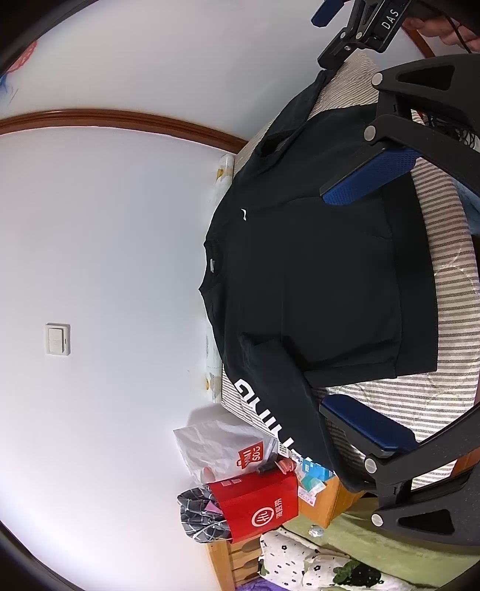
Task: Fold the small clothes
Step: 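Grasp the lettered sleeve cuff with the left gripper and fold it across the body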
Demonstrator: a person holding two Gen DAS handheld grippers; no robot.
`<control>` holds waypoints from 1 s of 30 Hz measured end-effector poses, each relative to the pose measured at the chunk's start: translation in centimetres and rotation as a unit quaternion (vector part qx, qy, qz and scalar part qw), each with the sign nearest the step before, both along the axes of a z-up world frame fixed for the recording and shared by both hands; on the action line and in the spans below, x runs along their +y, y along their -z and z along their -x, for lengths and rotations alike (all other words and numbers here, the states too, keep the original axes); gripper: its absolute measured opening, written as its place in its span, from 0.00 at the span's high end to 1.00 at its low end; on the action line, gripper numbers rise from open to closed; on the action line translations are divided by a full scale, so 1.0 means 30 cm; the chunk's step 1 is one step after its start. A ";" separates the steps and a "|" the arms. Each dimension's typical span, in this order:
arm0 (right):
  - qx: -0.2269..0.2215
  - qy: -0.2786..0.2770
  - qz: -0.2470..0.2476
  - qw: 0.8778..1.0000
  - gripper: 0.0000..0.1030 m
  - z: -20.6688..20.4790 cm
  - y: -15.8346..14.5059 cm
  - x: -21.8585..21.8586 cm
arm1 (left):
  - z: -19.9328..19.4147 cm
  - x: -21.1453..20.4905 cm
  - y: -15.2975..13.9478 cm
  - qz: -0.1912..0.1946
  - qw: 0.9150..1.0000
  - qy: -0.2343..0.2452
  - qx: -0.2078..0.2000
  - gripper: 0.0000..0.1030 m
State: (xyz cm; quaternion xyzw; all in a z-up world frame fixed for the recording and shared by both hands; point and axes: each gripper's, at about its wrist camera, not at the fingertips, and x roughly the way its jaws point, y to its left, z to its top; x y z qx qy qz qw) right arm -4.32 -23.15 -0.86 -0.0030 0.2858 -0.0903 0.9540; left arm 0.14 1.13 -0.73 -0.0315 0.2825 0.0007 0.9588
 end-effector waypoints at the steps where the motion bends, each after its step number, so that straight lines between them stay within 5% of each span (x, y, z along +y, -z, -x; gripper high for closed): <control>1: 0.001 -0.001 0.001 1.000 0.00 -0.005 0.001 0.002 | -0.005 0.005 0.002 0.003 1.000 0.000 0.001 0.00; 9: 0.012 -0.017 0.012 1.000 0.00 -0.074 0.011 0.038 | -0.072 0.060 0.018 0.036 0.999 -0.002 0.009 0.00; 15: 0.027 -0.033 -0.008 0.999 0.00 -0.168 0.060 0.043 | -0.157 0.182 0.109 0.096 0.995 -0.020 0.037 0.00; 23: 0.083 -0.036 0.003 0.996 0.00 -0.320 0.216 0.050 | -0.250 0.414 0.355 0.182 0.976 -0.084 0.082 0.02; 30: 0.124 -0.046 0.022 0.991 0.00 -0.439 0.329 0.100 | -0.313 0.549 0.464 0.228 0.965 -0.114 0.065 0.02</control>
